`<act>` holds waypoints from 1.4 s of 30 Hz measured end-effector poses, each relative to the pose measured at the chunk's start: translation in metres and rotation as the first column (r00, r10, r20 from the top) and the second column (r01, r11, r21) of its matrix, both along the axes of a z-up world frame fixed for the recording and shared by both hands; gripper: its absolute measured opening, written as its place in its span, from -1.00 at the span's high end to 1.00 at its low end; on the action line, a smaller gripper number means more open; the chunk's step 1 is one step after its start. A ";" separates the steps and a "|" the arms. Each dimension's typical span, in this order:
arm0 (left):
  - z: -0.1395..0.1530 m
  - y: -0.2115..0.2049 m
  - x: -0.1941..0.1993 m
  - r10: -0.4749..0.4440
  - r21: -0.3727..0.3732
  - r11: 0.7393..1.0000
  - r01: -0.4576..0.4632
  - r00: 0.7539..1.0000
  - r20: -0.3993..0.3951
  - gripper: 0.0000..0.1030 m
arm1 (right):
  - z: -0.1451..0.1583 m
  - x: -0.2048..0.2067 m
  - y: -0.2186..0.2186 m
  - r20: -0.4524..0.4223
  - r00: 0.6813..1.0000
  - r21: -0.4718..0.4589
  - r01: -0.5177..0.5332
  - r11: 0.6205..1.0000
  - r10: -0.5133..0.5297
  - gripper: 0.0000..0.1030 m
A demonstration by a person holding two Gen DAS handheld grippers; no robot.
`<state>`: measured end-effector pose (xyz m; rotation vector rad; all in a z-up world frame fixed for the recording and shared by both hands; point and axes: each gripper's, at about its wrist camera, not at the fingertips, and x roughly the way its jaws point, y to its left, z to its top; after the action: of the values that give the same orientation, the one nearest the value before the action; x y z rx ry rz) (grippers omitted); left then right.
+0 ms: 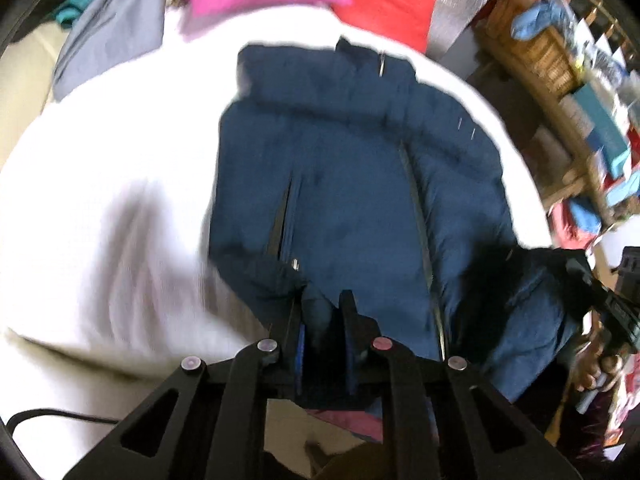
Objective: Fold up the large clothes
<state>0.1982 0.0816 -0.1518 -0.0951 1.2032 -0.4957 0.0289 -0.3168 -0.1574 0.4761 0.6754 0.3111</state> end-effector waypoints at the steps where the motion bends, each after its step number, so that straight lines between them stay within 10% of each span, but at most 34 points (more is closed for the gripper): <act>1: 0.008 -0.001 0.013 0.005 -0.022 1.000 -0.005 1.000 0.007 0.69 | 0.005 0.010 -0.006 0.015 1.000 0.016 0.021 1.000 -0.021 0.71; 11: 0.023 -0.018 0.165 0.158 -0.185 0.972 -0.148 0.987 0.042 0.70 | 0.006 0.164 -0.065 0.092 0.952 0.119 0.280 0.953 -0.291 0.73; 18: -0.026 -0.051 0.273 0.211 -0.077 0.975 -0.207 0.977 0.040 0.73 | -0.015 0.280 -0.081 0.058 0.932 0.067 0.354 0.933 -0.358 0.73; 25: -0.052 -0.065 0.353 0.242 -0.158 0.959 -0.235 0.970 0.021 0.68 | -0.036 0.361 -0.106 0.022 0.922 0.091 0.384 0.919 -0.387 0.72; 32: -0.070 -0.068 0.360 0.252 -0.162 0.954 -0.250 0.968 -0.013 0.63 | -0.059 0.380 -0.130 -0.099 0.943 0.249 0.333 0.909 -0.318 -0.11; 35: -0.048 -0.051 0.343 0.289 -0.288 0.917 -0.276 0.957 0.004 0.33 | -0.034 0.363 -0.121 -0.015 0.950 0.230 0.307 0.923 -0.312 -0.46; 37: -0.022 -0.033 0.319 0.373 -0.363 0.875 -0.320 0.924 0.086 -0.67 | -0.011 0.344 -0.113 0.046 0.940 0.193 0.323 0.927 -0.337 -0.60; 40: 0.016 -0.009 0.271 0.515 -0.435 0.817 -0.380 0.819 0.252 -0.82 | 0.022 0.305 -0.103 0.166 0.923 0.171 0.321 0.932 -0.348 -0.68; 42: 0.029 -0.010 0.239 0.520 -0.375 0.834 -0.405 0.806 0.284 -0.83 | 0.040 0.283 -0.095 0.195 0.913 0.130 0.337 0.933 -0.357 -0.75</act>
<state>0.4368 0.0719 -0.1227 -0.5265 0.6792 -0.2335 0.3119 -0.4120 -0.1173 0.6325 0.3545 0.0550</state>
